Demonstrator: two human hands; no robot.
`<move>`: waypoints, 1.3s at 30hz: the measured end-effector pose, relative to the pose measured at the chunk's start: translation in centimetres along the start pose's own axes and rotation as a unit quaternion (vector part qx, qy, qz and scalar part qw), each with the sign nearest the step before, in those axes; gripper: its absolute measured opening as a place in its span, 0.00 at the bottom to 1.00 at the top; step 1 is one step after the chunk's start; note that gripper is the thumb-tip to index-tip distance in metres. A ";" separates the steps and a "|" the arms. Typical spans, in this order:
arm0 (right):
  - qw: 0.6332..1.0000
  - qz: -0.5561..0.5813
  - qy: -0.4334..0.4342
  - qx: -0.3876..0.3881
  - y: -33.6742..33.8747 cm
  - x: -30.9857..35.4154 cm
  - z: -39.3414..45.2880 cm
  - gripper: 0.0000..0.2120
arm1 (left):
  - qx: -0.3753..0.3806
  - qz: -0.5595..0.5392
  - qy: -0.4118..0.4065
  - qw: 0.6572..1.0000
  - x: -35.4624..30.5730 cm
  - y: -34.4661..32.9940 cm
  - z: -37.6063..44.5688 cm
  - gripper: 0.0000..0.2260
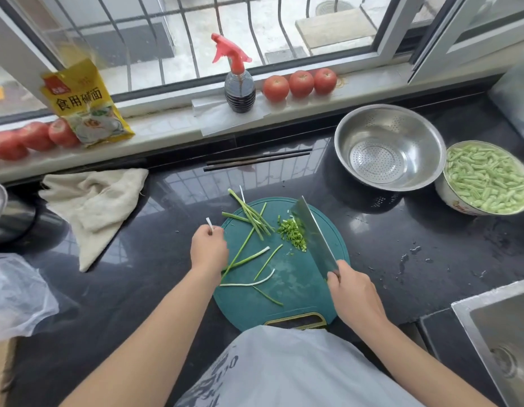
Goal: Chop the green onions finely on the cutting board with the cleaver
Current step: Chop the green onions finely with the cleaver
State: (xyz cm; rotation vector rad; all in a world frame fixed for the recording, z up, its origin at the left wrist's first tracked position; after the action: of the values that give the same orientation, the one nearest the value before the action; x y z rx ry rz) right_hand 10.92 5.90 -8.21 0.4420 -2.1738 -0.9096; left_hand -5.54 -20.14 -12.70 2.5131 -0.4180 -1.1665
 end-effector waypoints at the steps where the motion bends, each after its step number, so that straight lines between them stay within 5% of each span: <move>1: 1.000 -0.002 -0.001 0.001 0.1 0.0 0.1 0.09 | 0.000 0.002 0.017 1.000 -0.8 -0.5 1.5 0.08; 6: 1.000 -0.004 0.008 0.001 0.8 0.8 0.8 0.10 | -0.006 0.169 0.014 0.986 -6.2 -2.6 8.4 0.11; 10: 1.000 0.008 0.006 0.001 1.0 1.2 1.8 0.10 | 0.001 0.430 -0.034 0.902 -8.8 -4.5 10.9 0.21; 13: 1.000 0.018 0.003 0.002 1.2 1.3 2.6 0.12 | 0.018 0.511 -0.046 0.858 -8.9 -6.2 11.3 0.19; 19: 0.998 0.059 -0.010 -0.002 1.6 0.7 3.9 0.11 | 0.034 0.505 -0.148 0.850 -11.0 -9.3 10.2 0.10; 23: 0.998 0.068 -0.005 0.004 1.6 0.5 4.3 0.11 | 0.053 0.465 -0.251 0.847 -13.7 -5.7 6.4 0.10; 25: 0.998 0.068 -0.004 0.006 1.4 0.6 4.4 0.11 | 0.142 0.376 -0.228 0.887 -13.4 -3.1 4.6 0.10; 28: 0.998 0.068 -0.005 0.010 1.0 0.6 4.6 0.12 | 0.217 0.379 -0.164 0.884 -11.3 0.5 3.5 0.09; 30: 0.997 0.072 -0.005 0.010 0.8 0.8 4.4 0.12 | 0.179 0.405 -0.115 0.889 -10.0 1.4 4.3 0.09; 34: 0.997 0.078 -0.012 0.007 0.8 1.0 4.3 0.14 | 0.047 0.301 -0.016 0.952 -9.4 -2.8 6.6 0.14; 39: 0.997 0.077 -0.012 -0.003 1.3 1.2 4.3 0.13 | -0.007 0.401 0.000 0.916 -7.7 -7.7 7.8 0.17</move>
State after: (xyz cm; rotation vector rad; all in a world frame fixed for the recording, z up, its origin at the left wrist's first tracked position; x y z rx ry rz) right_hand 6.92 8.12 -8.77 0.2574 -2.1919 -0.8401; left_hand -15.46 -11.54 -15.45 1.9653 -1.2752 -0.8110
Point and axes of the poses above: each hand's wrist, its own z-axis towards the middle knuckle, its own y-axis out of the back of the hand, x = y × z, the point moved 7 cm from there along z, towards the middle knuckle, and after that the axes turned 12 degrees about z, right-handed, at the moved point
